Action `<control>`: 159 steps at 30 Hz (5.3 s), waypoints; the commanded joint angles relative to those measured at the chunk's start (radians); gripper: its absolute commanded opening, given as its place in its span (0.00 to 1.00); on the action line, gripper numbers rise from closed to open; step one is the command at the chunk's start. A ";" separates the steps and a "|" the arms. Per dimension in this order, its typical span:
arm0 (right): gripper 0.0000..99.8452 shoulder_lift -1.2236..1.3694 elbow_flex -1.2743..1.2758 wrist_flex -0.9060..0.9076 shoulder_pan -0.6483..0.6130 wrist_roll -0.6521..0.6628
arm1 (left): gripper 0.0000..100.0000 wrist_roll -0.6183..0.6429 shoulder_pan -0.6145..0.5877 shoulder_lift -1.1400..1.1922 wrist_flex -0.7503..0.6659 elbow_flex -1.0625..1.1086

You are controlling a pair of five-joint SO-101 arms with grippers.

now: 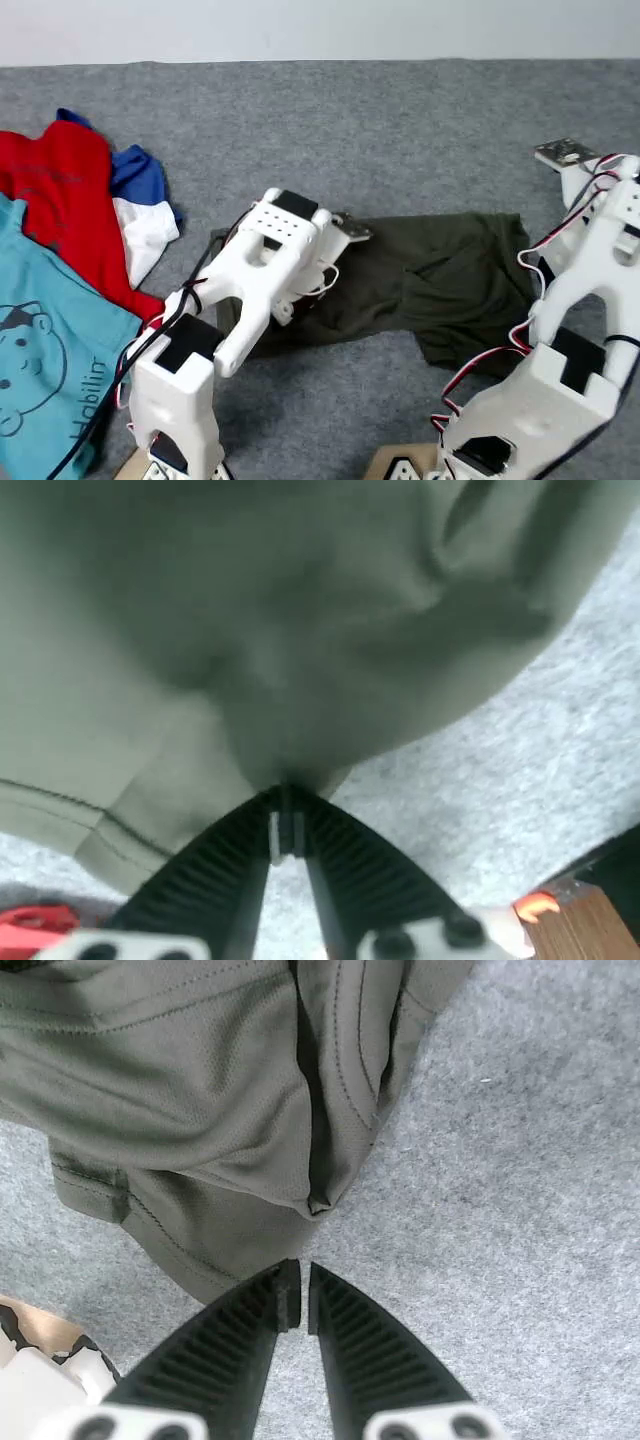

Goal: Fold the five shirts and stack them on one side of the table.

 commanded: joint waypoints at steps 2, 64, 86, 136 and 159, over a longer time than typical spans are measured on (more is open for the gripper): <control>0.04 -0.065 -0.040 0.039 0.012 -0.009 | 0.00 -0.005 -0.006 -0.003 -0.049 0.058; 0.11 -0.541 1.129 -0.573 0.045 0.025 | 0.00 0.031 -0.299 -0.520 0.060 0.163; 0.15 -0.429 1.123 -0.538 0.010 0.063 | 0.00 0.034 -0.299 -0.520 0.060 0.163; 0.01 -0.496 0.873 -0.708 -0.232 -0.011 | 0.00 0.034 -0.299 -0.511 0.058 0.163; 0.16 -0.070 0.313 -0.527 -0.305 -0.137 | 0.00 0.029 -0.299 -0.512 0.058 0.205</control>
